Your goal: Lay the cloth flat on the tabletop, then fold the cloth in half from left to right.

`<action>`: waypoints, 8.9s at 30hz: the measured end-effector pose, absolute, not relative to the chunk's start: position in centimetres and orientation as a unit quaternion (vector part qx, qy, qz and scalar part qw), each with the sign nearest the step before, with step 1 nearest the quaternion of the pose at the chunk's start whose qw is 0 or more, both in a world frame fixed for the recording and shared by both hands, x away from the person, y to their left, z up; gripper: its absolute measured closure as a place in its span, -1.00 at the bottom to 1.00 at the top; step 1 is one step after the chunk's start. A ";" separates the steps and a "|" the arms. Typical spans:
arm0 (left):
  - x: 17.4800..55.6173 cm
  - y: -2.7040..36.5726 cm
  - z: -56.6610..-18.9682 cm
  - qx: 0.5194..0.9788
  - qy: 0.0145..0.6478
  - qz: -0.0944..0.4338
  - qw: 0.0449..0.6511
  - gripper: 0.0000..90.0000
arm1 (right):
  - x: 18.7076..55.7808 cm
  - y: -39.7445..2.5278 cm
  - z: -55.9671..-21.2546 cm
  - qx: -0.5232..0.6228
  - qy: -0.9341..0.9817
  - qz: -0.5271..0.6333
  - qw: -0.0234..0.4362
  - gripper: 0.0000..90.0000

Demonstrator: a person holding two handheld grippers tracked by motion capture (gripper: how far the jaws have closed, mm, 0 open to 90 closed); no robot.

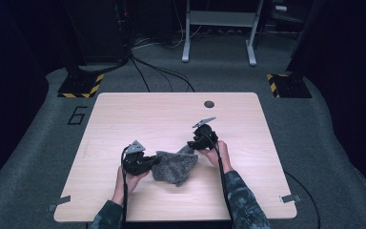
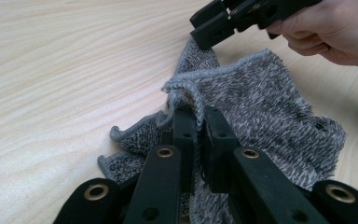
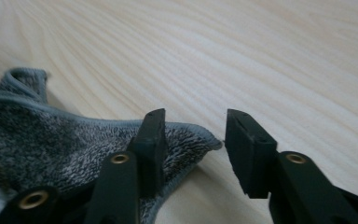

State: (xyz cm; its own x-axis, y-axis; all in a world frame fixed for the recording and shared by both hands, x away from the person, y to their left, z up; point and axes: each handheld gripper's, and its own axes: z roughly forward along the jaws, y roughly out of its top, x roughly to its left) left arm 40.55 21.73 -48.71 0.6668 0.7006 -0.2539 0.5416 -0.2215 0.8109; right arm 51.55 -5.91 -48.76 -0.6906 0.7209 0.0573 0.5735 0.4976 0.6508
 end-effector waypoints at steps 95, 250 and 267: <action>37.8 20.5 -51.4 0.847 0.338 0.025 0.410 0.43 | 47.4 -10.2 -50.6 0.429 0.840 0.283 0.177 0.88; 49.2 25.0 -47.7 0.799 0.462 0.177 0.342 -0.75 | 39.2 -3.1 -48.4 0.282 0.879 0.367 0.111 -1.00; 54.1 23.8 -48.4 0.807 0.465 0.167 0.323 -0.79 | 36.9 3.8 -48.9 0.236 0.894 0.372 0.079 -0.99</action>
State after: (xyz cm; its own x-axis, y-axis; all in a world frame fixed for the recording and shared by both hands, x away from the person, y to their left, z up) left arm 54.08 23.80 -48.42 0.5118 0.8585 -0.0307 0.6425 -0.3588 0.6771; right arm 36.94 3.77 -48.89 -0.8760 0.4811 0.0341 0.3636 0.6122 0.7021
